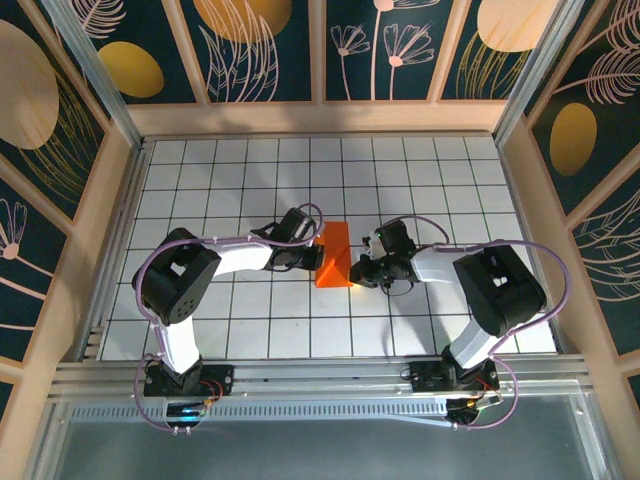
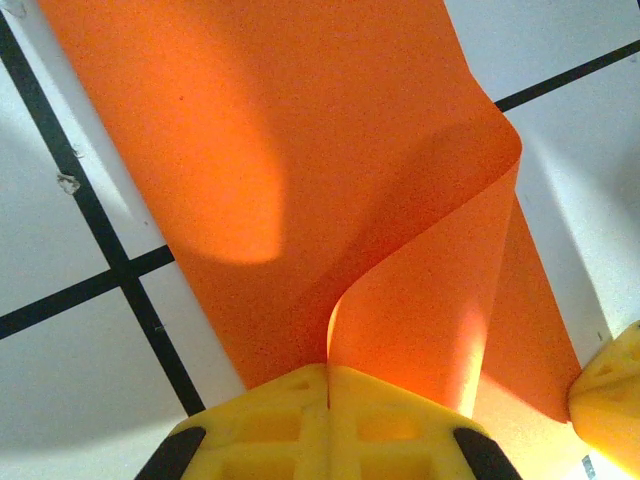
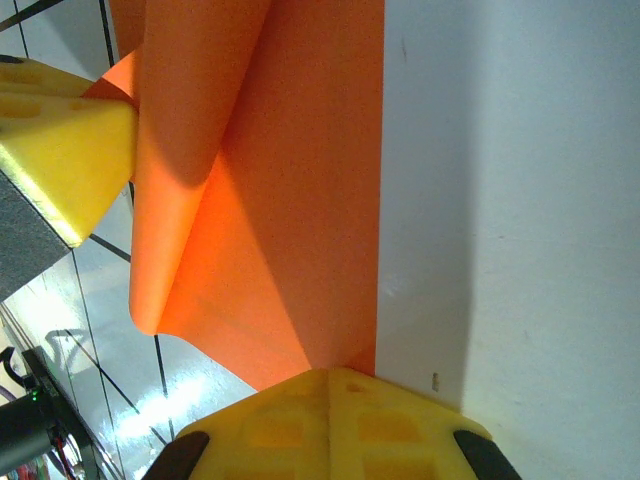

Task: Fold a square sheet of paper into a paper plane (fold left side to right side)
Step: Fold the triangle a second time at the center of the table.

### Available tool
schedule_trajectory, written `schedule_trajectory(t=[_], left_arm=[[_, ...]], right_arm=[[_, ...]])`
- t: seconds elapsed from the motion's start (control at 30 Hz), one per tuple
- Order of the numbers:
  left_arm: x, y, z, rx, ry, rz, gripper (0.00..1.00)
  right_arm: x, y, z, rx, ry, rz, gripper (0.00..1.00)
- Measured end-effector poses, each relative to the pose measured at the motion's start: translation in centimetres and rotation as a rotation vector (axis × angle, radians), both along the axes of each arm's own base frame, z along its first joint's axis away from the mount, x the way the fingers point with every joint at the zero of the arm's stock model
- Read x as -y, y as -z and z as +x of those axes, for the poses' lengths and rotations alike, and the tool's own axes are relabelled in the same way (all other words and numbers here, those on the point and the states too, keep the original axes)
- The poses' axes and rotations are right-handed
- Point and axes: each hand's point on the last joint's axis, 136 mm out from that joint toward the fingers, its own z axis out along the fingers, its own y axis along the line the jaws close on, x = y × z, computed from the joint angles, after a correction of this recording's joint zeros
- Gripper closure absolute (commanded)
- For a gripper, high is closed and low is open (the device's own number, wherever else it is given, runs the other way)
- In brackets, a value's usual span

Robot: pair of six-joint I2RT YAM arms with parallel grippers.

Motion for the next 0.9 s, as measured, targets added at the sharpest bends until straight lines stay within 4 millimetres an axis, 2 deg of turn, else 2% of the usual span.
schedule_trajectory(t=[0.9], left_arm=[[0.06,0.37,0.07,-0.004,0.0,0.002,1.0]], right_arm=[[-0.04,-0.16,0.04,-0.01,-0.002,-0.006,1.0]])
